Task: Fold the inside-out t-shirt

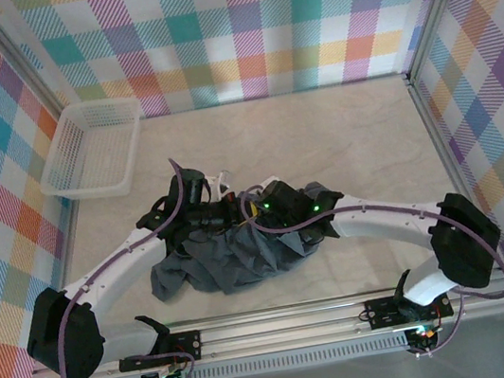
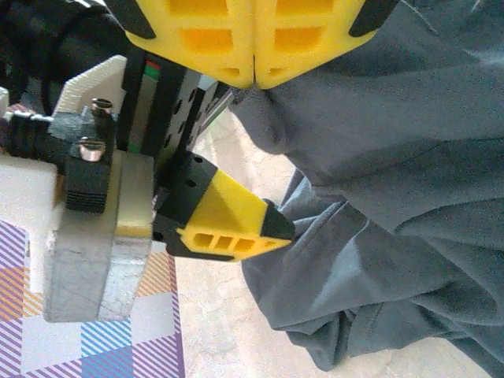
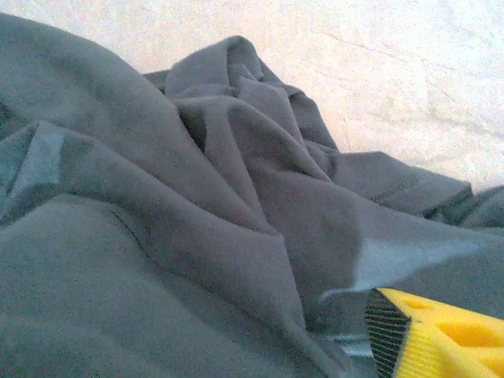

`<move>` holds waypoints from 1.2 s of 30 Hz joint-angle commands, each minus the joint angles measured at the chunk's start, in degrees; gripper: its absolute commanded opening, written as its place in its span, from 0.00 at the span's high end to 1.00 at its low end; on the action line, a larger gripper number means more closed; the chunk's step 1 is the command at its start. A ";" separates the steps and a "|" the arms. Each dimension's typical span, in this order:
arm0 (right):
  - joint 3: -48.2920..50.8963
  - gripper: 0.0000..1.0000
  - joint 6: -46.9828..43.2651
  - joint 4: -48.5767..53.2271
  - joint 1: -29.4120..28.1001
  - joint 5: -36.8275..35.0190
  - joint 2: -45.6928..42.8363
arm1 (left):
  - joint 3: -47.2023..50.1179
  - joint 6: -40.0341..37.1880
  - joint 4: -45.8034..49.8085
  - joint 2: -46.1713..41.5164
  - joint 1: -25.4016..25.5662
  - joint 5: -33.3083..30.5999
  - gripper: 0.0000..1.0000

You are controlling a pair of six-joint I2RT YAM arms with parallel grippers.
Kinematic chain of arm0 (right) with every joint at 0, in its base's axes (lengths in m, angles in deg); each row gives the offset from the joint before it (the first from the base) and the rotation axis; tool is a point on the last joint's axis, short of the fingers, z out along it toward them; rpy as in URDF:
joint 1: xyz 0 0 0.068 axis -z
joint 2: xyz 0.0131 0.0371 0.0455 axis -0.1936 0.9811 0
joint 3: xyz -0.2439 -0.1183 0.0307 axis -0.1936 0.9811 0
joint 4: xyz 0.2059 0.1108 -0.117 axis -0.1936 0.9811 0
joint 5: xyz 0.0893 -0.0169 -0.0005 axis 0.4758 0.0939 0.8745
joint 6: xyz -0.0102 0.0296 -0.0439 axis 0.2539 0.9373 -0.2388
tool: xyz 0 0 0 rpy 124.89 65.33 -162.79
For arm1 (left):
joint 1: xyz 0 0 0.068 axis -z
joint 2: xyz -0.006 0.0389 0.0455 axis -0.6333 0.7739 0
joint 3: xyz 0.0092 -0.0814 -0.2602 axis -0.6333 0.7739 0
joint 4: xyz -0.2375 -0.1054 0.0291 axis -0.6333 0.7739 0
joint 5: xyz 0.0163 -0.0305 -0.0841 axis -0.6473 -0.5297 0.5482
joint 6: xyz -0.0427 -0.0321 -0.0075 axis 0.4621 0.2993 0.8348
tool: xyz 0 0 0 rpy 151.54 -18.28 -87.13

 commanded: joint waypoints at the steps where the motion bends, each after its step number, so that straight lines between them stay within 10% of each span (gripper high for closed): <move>1: 0.00 0.32 1.61 7.19 1.50 1.55 -5.22 | -0.76 -1.63 -0.22 -0.10 0.12 0.18 1.00; 16: 5.45 0.90 0.24 11.27 7.88 10.97 -9.91 | -0.93 -0.45 -2.15 1.45 0.12 1.14 1.00; 24: 7.65 1.00 2.34 12.96 16.21 6.89 -11.93 | -4.13 -5.40 7.71 -0.70 -0.77 -3.10 1.00; 29: 5.72 1.00 -2.78 12.73 22.64 29.83 -15.81 | -18.10 -21.80 27.77 -0.84 0.83 -9.55 1.00; 36: 7.18 1.00 6.32 0.55 23.08 53.93 -19.65 | -26.92 -29.02 42.79 10.72 0.91 -50.06 1.00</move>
